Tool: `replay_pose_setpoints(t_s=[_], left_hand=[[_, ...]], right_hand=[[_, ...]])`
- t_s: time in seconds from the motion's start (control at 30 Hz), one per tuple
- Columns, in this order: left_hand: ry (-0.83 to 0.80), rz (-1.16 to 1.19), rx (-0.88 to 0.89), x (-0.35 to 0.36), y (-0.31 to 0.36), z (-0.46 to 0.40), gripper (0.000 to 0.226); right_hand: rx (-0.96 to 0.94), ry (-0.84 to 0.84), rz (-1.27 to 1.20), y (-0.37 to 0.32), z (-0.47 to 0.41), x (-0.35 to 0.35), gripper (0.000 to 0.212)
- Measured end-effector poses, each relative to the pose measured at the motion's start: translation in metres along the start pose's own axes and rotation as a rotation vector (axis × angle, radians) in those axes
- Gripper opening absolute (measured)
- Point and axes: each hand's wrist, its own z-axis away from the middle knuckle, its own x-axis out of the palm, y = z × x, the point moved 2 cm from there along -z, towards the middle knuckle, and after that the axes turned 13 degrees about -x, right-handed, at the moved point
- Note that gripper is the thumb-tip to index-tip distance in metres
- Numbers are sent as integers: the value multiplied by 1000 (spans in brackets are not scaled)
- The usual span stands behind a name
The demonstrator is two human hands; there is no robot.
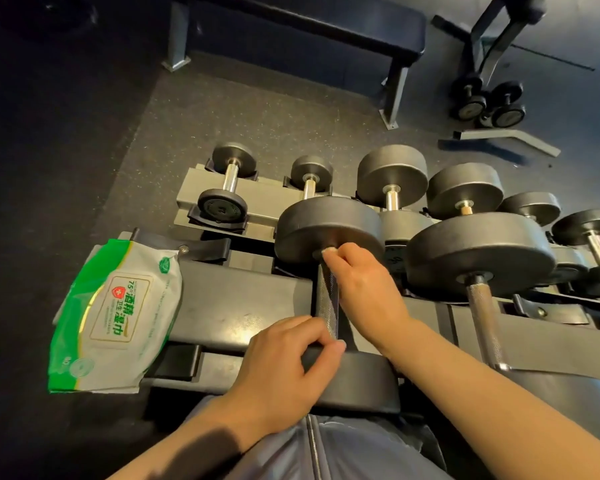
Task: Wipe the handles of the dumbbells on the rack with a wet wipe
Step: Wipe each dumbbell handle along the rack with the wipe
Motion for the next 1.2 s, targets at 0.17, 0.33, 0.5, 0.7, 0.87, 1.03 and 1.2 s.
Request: replay_pose_setpoints(t_s=[0.17, 0.33, 0.5, 0.7, 0.87, 1.03, 1.2], left_hand=[[-9, 6, -7, 0, 0, 0, 28], [-13, 25, -7, -2, 0, -1, 24], [-4, 35, -3, -3, -1, 0, 27], [8, 31, -7, -4, -1, 1, 26], [-10, 19, -31, -5, 0, 2, 27], [-40, -24, -49, -4, 2, 0, 23], [-42, -29, -55, -4, 1, -1, 22]], right_hand=[[-364, -171, 124, -16, -27, 7, 10], [-342, -696, 301, -39, -53, 9, 27], [-257, -419, 164, -19, -36, 0, 16], [39, 45, -153, -3, 0, -1, 41], [278, 304, -374, 4, 10, -2, 19], [1049, 301, -1206, 7, 20, 16, 19], [1302, 406, -1789, 1, 8, 18, 19]])
